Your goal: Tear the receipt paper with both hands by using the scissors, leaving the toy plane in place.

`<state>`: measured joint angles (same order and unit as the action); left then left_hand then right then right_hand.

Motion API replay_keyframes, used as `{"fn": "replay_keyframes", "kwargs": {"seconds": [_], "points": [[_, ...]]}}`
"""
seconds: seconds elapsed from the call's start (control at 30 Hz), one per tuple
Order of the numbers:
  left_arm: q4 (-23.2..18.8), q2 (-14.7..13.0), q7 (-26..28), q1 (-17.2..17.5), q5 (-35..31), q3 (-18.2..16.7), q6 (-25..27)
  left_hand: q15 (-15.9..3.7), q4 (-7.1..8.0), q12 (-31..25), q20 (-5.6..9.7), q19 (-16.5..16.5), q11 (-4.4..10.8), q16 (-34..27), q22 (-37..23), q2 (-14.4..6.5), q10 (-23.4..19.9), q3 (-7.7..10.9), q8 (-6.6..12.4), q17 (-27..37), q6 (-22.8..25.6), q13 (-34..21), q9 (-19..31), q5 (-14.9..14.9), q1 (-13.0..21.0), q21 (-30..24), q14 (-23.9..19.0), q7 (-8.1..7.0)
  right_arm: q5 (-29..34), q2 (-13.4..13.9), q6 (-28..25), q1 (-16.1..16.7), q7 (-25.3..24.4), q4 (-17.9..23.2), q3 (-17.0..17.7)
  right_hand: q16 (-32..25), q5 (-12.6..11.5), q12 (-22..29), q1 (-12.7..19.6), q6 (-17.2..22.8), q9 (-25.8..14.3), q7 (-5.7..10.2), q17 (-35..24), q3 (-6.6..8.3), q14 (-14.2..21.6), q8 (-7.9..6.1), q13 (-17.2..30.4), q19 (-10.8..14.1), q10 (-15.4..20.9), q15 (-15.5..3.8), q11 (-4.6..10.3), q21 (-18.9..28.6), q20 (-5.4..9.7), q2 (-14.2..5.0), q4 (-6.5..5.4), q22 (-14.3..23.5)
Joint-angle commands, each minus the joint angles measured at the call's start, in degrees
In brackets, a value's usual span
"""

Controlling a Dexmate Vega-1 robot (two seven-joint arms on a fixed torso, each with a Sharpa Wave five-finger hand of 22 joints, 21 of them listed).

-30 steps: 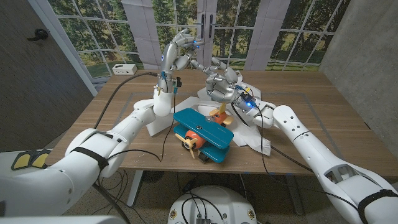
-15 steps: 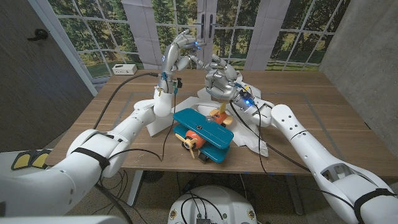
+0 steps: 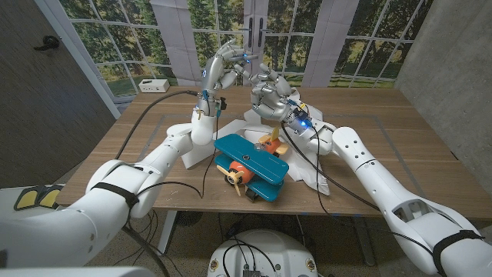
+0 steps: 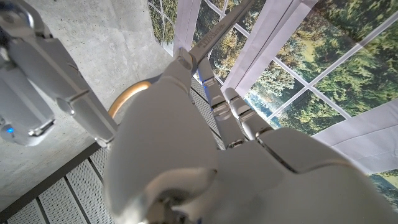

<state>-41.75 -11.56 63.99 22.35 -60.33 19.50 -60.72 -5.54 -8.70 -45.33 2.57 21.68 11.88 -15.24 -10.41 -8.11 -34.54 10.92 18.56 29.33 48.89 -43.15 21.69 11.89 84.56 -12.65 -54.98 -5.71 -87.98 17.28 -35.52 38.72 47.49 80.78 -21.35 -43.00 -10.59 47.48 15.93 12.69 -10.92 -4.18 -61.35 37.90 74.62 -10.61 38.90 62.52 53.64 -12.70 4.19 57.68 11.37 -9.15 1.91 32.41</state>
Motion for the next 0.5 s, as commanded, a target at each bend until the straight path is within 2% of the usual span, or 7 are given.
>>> {"fn": "replay_keyframes", "kwargs": {"seconds": [0.03, 0.5], "points": [[0.3, 1.1, 0.0, 0.1, -3.3, -2.4, -0.3, -8.32, 0.09, 0.0, 2.73, -0.3, -0.24, -0.2, 0.0, -0.5, -0.6, -0.15, -0.4, 0.2, 0.7, 0.2, 0.0, 0.1, 0.2, 0.4, -2.8, 0.07, -0.3, -0.8, -0.2, 0.1, -0.7, -0.2, -0.1, 0.3, -0.3, 0.4, 0.3, 0.1, -0.2, -0.01, -0.4, 0.83, 0.1, 0.0, 0.3, -0.6, 0.1, 0.04, 0.02, 0.6, 1.1, -0.39, 0.17, 0.1], [-2.6, 1.6, 0.0, 1.9, -6.5, -4.9, 0.4, -8.31, 0.07, 0.1, 2.62, -0.4, -0.24, -0.1, 0.0, -0.4, -0.7, -0.2, -0.58, 0.2, 0.9, 0.8, 0.1, 0.1, 0.2, 0.5, -3.0, 0.03, 0.1, -1.2, 0.7, 0.5, -2.4, -1.4, 0.3, 1.2, -0.4, 0.5, 0.5, -0.5, -0.2, 0.04, -0.7, 1.51, 0.1, 0.05, 0.0, -0.8, 0.1, 0.02, 0.37, 1.2, 1.07, -0.16, 0.37, -0.3]]}}
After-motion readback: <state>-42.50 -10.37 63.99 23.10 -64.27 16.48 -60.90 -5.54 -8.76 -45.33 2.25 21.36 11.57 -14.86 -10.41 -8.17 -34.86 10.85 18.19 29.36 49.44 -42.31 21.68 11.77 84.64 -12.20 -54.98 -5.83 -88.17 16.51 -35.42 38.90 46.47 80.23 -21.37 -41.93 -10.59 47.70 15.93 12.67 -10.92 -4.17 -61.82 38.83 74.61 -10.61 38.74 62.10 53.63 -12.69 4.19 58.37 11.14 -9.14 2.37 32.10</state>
